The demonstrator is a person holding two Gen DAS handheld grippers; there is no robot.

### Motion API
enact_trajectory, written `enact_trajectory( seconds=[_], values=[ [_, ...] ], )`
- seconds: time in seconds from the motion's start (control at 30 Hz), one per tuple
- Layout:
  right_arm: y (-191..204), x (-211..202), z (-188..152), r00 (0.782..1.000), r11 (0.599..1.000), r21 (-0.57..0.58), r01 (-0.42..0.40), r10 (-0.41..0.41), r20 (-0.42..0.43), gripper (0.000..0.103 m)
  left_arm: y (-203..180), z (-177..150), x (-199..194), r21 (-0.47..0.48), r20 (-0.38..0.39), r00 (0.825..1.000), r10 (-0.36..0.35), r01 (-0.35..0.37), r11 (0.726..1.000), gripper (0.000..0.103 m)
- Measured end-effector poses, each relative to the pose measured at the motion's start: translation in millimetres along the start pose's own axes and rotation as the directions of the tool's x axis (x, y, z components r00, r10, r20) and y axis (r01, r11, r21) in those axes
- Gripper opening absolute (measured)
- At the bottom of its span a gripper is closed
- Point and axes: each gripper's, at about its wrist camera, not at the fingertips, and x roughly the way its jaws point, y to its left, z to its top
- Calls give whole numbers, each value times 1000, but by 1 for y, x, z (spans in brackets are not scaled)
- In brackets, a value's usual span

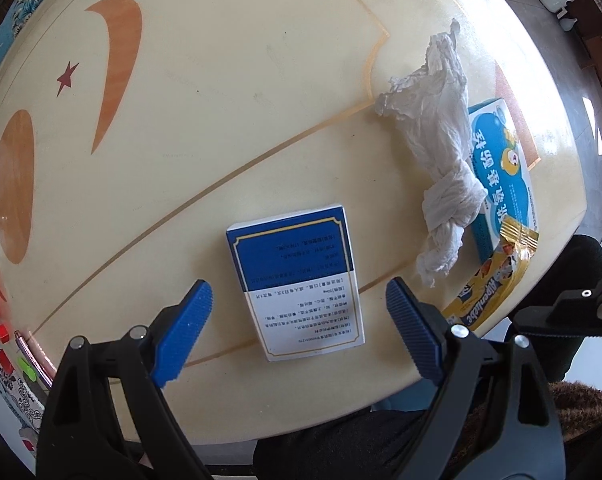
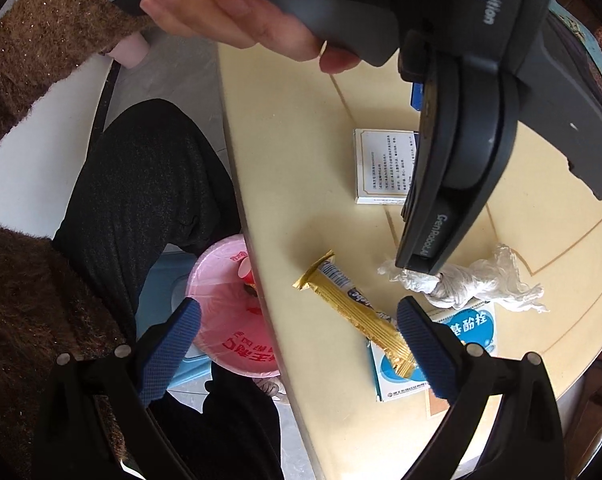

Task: Collect trash
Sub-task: 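Grasp the white-and-blue box with left tool while right tool grasps the yellow snack wrapper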

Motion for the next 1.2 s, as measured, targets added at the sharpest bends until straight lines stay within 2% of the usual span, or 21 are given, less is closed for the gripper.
enact_trajectory(
  seconds=[0.17,0.33,0.47,0.6,0.67,0.73,0.83,0.93,1.1,1.13,1.2],
  values=[
    [-2,13,1,1000,999,-48,4,-5,-24,81,6,3,8,7,-9,1000,-6,6,1000,86],
    [-4,31,0,998,997,-79,20,-24,-54,80,7,2,13,24,-8,1000,-3,4,1000,86],
    [-4,42,0,996,992,-119,52,-60,-65,73,7,5,22,32,-17,1000,14,-13,999,86],
    [-7,48,-2,995,989,-130,66,-75,-65,73,14,7,34,27,-19,1000,-5,6,1000,86],
    [-8,51,-5,995,989,-134,68,-77,-62,67,17,8,36,30,-15,1000,-14,15,999,86],
    [-11,52,-6,996,990,-125,62,-69,-51,56,19,9,35,32,-6,1000,-17,17,999,86],
    [-14,49,-8,998,991,-115,64,-66,-18,54,21,11,35,33,2,1000,-16,16,999,85],
    [-17,46,-8,996,992,-94,90,-90,10,47,13,15,32,39,5,1000,7,-8,999,79],
    [-19,41,-8,992,991,-54,119,-117,36,36,15,10,24,31,10,1000,13,-14,999,64],
    [-20,40,-7,992,992,-42,121,-119,41,31,16,10,24,25,8,1000,9,-9,1000,64],
    [-17,41,-8,991,991,-20,132,-131,42,30,16,10,24,18,8,1000,9,-9,1000,64]
  ],
)
